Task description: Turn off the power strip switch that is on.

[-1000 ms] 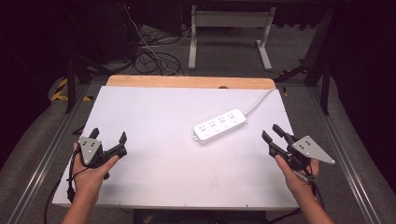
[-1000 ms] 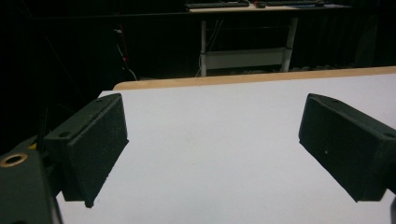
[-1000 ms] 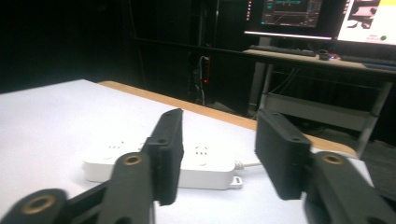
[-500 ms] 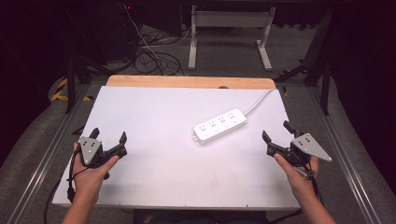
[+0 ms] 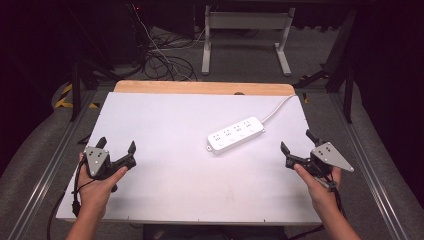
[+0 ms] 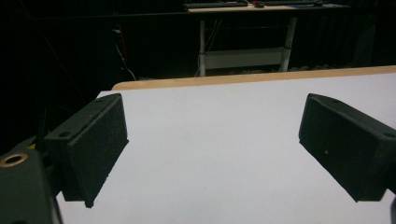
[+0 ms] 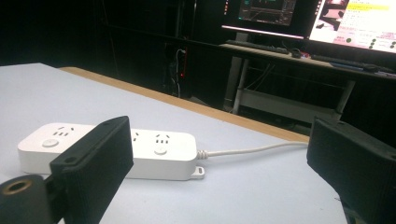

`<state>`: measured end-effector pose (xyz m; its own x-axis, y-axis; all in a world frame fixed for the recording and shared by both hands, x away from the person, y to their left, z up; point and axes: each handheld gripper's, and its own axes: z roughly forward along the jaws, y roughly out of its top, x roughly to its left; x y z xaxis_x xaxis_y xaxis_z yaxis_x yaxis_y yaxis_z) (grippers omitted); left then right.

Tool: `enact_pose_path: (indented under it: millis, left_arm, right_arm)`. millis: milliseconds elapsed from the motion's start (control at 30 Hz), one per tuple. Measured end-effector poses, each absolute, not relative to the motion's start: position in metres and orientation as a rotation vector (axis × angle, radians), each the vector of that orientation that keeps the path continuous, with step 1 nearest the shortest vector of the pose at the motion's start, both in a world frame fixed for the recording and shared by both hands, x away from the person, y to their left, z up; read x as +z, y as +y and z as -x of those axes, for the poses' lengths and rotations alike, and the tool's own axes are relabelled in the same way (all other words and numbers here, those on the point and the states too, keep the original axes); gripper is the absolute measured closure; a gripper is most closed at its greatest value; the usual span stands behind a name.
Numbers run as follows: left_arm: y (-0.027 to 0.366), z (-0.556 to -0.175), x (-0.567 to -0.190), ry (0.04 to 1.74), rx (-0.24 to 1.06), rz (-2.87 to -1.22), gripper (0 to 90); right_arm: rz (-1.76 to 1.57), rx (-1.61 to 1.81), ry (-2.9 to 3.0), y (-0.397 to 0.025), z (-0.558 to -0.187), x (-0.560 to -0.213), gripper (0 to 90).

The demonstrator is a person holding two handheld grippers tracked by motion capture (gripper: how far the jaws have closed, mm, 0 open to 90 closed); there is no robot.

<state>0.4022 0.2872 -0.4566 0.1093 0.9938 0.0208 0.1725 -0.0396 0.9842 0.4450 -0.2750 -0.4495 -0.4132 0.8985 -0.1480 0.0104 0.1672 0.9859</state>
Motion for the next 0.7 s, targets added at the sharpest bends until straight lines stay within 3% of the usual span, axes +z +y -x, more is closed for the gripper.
enact_pose_path:
  millis: [700]
  left_arm:
    - [0.2873,-0.4026,-0.4569,1.243,1.059,-1.408,8.7]
  right_arm:
    - [-0.909,1.406,1.630,-0.2734,-0.4460,-0.4518,4.2]
